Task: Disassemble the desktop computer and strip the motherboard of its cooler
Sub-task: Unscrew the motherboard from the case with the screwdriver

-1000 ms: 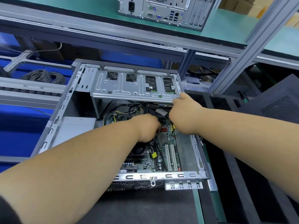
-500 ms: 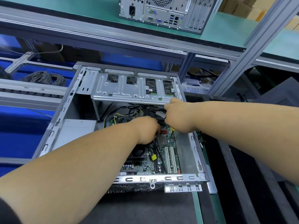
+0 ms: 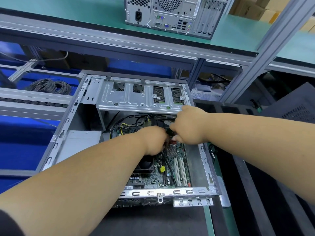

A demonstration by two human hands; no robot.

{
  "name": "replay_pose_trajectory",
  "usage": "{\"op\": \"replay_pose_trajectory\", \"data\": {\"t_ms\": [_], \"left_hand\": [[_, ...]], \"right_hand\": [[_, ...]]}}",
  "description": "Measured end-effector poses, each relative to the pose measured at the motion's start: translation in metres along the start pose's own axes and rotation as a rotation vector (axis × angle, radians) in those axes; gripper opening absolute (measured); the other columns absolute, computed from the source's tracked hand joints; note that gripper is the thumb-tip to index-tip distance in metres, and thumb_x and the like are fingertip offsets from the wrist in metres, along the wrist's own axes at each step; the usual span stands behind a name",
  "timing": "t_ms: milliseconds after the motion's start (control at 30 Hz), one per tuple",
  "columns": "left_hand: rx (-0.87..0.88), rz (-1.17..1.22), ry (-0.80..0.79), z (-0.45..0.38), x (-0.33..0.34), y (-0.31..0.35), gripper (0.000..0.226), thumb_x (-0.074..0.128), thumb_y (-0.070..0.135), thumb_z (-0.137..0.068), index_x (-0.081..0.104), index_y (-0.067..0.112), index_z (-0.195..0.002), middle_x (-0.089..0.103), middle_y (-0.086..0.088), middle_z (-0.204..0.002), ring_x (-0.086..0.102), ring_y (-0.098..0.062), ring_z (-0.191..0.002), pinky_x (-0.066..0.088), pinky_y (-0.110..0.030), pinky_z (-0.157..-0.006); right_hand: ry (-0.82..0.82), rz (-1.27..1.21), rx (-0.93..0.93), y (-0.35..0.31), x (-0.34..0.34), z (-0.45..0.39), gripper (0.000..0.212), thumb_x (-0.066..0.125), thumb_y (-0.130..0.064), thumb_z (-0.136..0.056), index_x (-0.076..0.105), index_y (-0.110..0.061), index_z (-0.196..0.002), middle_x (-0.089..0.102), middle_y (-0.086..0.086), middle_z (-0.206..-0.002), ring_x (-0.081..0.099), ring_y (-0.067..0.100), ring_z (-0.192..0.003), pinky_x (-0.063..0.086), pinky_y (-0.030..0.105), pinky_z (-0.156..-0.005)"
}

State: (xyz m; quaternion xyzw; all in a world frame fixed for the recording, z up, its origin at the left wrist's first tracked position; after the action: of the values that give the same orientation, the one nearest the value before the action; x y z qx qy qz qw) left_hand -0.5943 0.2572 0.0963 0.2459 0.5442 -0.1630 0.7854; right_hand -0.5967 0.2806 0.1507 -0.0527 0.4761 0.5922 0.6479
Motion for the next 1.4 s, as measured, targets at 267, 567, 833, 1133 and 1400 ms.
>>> {"op": "replay_pose_trajectory", "data": {"t_ms": [267,567,833,1133,1400], "left_hand": [[-0.020,0.025,0.016,-0.001,-0.001,-0.001,0.025,0.053,0.019,-0.089,0.069,0.024,-0.108,0.059,-0.003,-0.116,0.056,-0.024,-0.105,0.039,-0.027,-0.073],[-0.028,0.055,0.014,0.001,-0.002,0.000,0.026,0.053,0.018,-0.089,0.070,0.024,-0.106,0.059,-0.002,-0.114,0.057,-0.023,-0.105,0.048,-0.031,-0.083],[-0.037,0.055,0.016,0.001,-0.003,-0.001,0.025,0.053,0.018,-0.089,0.070,0.023,-0.108,0.060,-0.003,-0.116,0.056,-0.024,-0.104,0.045,-0.029,-0.079],[-0.035,0.049,0.025,0.001,-0.005,0.000,0.027,0.053,0.017,-0.089,0.070,0.022,-0.109,0.060,-0.004,-0.117,0.057,-0.025,-0.103,0.046,-0.030,-0.078],[-0.038,0.041,0.014,0.000,-0.003,0.000,0.026,0.052,0.018,-0.090,0.069,0.023,-0.109,0.058,-0.004,-0.119,0.056,-0.024,-0.104,0.044,-0.029,-0.078]], "right_hand": [[0.181,-0.247,0.022,0.011,-0.005,0.002,0.015,0.057,-0.023,-0.088,0.052,-0.019,-0.101,0.065,0.001,-0.095,0.059,0.026,-0.092,0.036,0.033,-0.088],[0.224,-0.083,0.046,0.011,-0.003,0.005,0.033,0.036,-0.043,-0.101,0.050,-0.018,-0.117,0.066,0.001,-0.100,0.055,0.025,-0.102,0.031,0.037,-0.095],[0.276,-0.275,0.105,0.020,-0.007,0.008,0.015,0.055,-0.036,-0.089,0.055,-0.025,-0.099,0.061,-0.004,-0.098,0.051,0.023,-0.102,0.027,0.036,-0.087],[0.314,-0.308,0.144,0.022,-0.005,0.011,0.017,0.050,-0.038,-0.091,0.048,-0.023,-0.099,0.057,-0.004,-0.094,0.047,0.023,-0.100,0.018,0.036,-0.082],[0.325,-0.243,0.149,0.020,-0.005,0.013,0.027,0.040,-0.047,-0.099,0.051,-0.023,-0.106,0.064,-0.003,-0.098,0.047,0.021,-0.104,0.021,0.039,-0.089]]}}
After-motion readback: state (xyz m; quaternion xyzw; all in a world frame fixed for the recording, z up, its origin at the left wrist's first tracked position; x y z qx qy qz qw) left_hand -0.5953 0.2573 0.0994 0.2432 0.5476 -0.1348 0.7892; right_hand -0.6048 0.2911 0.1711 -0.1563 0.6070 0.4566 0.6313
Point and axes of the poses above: each hand's wrist, its own z-axis away from the middle knuckle, its own x-axis out of the palm, y = z × x, the point moved 10 cm from there along -z, towards the middle knuckle
